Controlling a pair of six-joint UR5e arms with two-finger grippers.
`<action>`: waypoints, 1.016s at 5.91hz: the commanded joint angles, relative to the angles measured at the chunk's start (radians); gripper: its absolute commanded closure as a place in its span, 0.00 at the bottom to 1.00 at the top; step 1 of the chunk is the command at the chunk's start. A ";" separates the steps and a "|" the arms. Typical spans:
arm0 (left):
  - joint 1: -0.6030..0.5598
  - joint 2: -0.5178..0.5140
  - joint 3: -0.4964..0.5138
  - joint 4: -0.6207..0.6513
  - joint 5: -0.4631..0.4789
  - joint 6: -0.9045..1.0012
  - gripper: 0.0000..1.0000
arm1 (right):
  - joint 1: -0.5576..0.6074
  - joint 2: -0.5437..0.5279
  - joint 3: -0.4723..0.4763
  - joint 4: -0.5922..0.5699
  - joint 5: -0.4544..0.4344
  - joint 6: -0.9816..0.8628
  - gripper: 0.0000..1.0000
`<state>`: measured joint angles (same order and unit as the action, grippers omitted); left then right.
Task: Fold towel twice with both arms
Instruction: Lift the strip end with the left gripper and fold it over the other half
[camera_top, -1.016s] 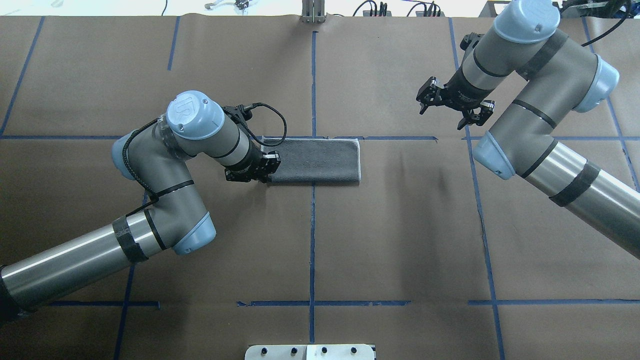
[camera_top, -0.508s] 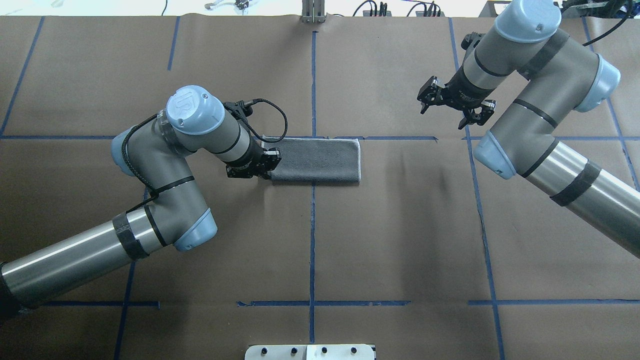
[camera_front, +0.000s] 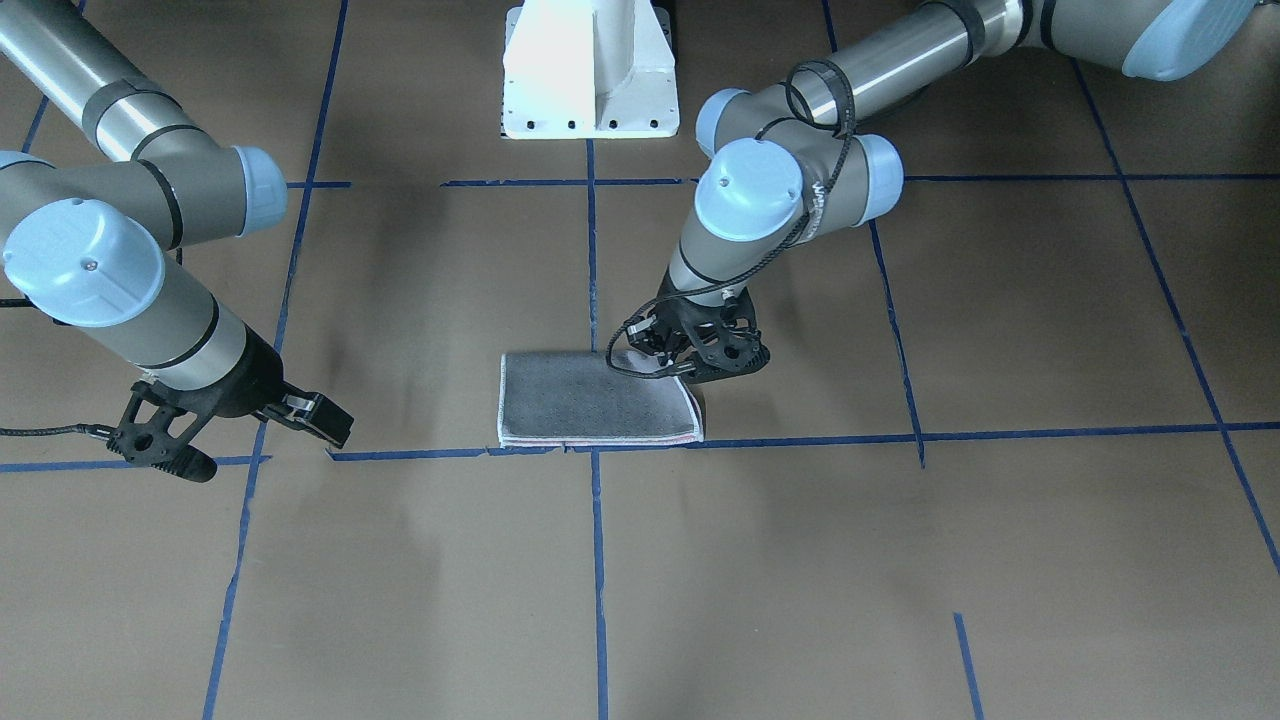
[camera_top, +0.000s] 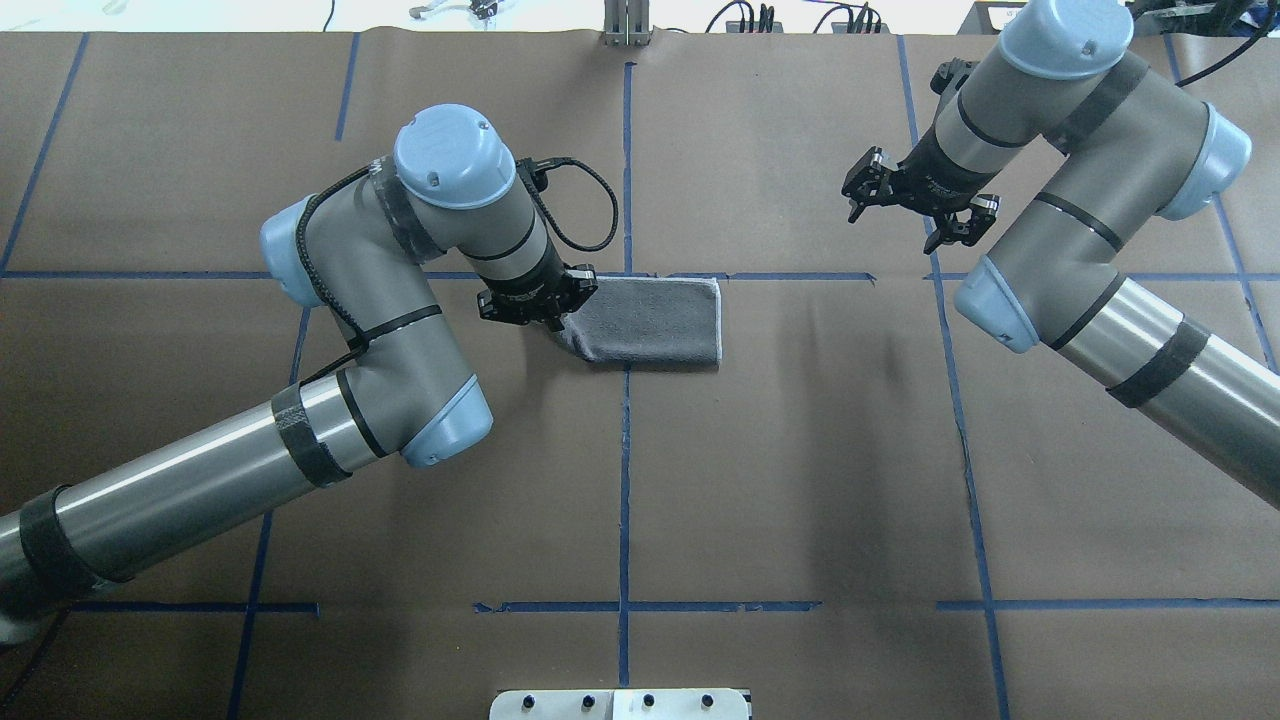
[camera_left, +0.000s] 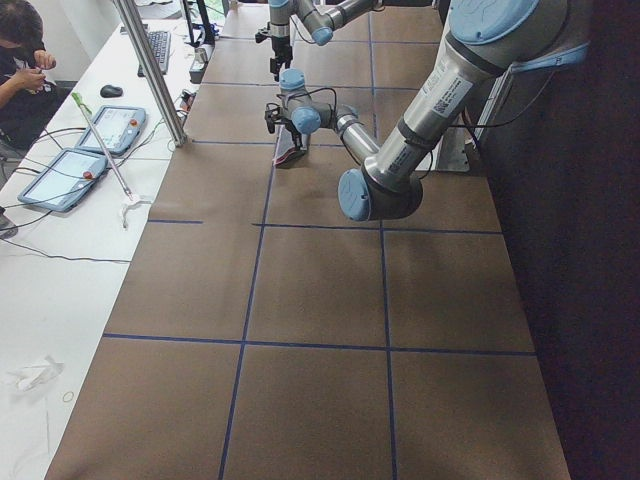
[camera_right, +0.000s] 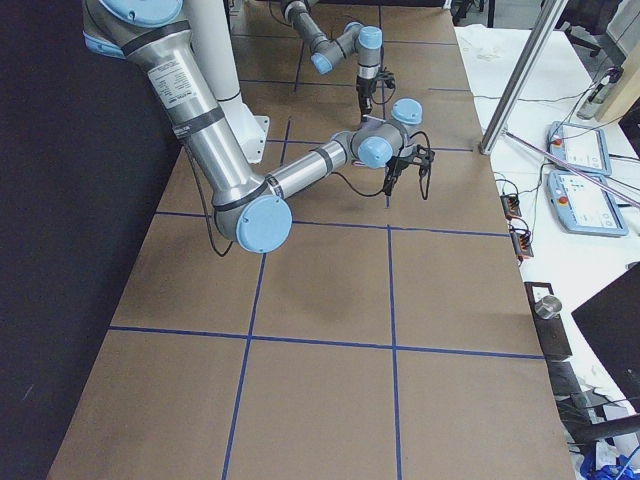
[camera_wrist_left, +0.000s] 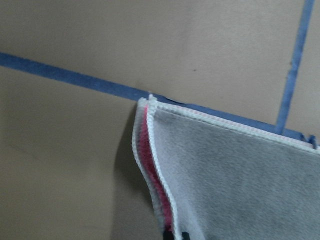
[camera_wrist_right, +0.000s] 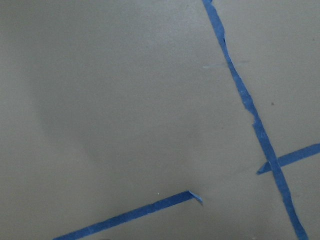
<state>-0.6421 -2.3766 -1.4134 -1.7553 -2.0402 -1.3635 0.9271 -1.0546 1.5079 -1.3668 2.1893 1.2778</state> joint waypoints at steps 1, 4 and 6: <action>-0.002 -0.076 0.011 0.084 0.008 0.064 1.00 | 0.050 -0.027 0.000 -0.002 0.065 -0.076 0.00; 0.037 -0.257 0.177 0.161 0.133 0.246 1.00 | 0.168 -0.120 -0.003 -0.006 0.134 -0.320 0.00; 0.125 -0.309 0.252 0.162 0.282 0.378 1.00 | 0.205 -0.151 -0.011 -0.009 0.141 -0.376 0.00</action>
<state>-0.5553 -2.6580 -1.2021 -1.5943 -1.8258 -1.0436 1.1127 -1.1908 1.4992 -1.3749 2.3242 0.9237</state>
